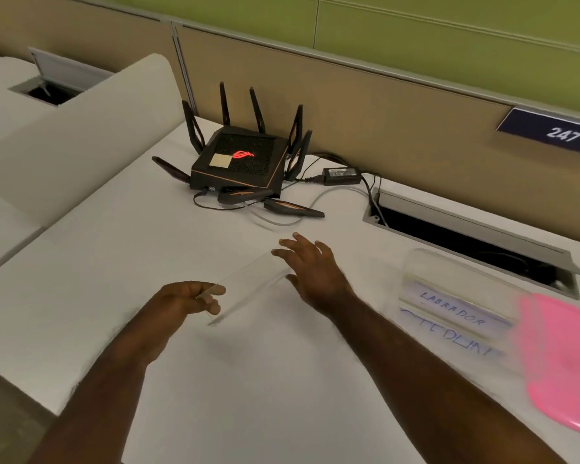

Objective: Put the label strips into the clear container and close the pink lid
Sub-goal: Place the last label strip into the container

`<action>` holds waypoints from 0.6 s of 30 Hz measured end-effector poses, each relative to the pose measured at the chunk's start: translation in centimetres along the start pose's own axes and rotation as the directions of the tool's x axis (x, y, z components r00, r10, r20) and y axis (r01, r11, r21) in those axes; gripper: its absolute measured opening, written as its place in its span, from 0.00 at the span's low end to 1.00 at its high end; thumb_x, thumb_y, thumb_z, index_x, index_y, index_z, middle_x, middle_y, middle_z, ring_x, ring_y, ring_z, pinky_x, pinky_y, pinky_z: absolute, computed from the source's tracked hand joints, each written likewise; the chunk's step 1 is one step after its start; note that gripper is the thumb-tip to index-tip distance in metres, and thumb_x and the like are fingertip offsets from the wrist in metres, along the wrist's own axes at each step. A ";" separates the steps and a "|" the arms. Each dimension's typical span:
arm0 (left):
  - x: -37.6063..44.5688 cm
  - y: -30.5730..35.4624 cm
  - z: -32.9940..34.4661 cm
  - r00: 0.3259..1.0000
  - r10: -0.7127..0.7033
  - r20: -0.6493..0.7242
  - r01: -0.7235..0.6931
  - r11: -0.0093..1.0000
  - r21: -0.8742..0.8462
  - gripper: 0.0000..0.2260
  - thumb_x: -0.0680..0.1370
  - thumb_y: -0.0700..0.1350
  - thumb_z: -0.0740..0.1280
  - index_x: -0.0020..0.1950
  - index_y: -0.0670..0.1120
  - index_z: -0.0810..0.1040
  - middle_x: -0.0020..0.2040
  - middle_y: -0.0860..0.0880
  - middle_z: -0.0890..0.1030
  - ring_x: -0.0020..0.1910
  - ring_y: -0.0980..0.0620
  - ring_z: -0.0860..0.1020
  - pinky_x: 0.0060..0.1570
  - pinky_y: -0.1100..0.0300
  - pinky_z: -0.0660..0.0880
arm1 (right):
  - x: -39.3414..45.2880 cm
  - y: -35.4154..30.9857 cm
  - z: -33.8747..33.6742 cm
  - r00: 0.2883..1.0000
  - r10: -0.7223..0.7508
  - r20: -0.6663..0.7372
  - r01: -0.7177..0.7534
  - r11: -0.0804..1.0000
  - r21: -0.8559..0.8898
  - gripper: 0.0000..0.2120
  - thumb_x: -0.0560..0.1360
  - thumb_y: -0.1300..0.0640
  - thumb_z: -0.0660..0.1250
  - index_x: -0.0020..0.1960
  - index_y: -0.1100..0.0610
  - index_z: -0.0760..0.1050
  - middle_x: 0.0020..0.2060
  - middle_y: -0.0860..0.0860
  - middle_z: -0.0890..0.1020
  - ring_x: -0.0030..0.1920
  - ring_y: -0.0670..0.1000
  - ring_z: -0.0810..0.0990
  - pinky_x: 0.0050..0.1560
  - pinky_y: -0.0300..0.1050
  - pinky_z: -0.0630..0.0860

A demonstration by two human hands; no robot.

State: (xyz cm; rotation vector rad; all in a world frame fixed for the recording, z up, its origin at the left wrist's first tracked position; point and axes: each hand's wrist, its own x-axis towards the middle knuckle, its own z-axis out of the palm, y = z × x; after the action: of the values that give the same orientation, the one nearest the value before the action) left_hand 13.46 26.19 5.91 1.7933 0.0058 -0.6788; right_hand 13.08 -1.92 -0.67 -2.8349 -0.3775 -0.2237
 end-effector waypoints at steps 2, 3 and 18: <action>0.5 1.1 1.2 0.992 0.010 0.126 -0.013 1.000 0.019 0.12 0.79 0.37 0.62 0.54 0.47 0.84 0.43 0.45 0.85 0.53 0.52 0.81 0.62 0.56 0.68 | -1.6 2.1 -1.8 0.999 0.032 -0.028 -0.032 0.999 -0.003 0.30 0.72 0.56 0.72 0.71 0.46 0.66 0.72 0.48 0.70 0.76 0.52 0.61 0.70 0.55 0.61; 0.8 1.8 1.9 0.985 0.009 0.174 -0.016 0.999 0.038 0.13 0.79 0.37 0.61 0.54 0.48 0.84 0.44 0.45 0.85 0.53 0.52 0.81 0.61 0.57 0.69 | -2.4 3.0 -2.7 0.999 0.039 -0.033 -0.039 0.999 -0.005 0.30 0.72 0.55 0.73 0.71 0.47 0.67 0.71 0.48 0.71 0.75 0.52 0.61 0.69 0.54 0.62; 6.3 9.8 19.2 0.816 0.427 0.389 -0.577 0.565 0.591 0.24 0.71 0.55 0.73 0.67 0.57 0.74 0.61 0.56 0.77 0.57 0.56 0.75 0.57 0.57 0.74 | -19.0 14.0 -15.5 0.910 0.413 -0.031 -0.414 0.910 -0.036 0.24 0.73 0.43 0.69 0.67 0.44 0.73 0.64 0.46 0.78 0.64 0.50 0.75 0.65 0.52 0.65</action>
State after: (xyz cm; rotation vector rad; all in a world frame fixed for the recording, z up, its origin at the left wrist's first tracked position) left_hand 13.53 3.86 8.36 2.2660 -1.0105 -0.4481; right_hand -3.01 -23.85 7.04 -2.8652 0.2402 -0.1753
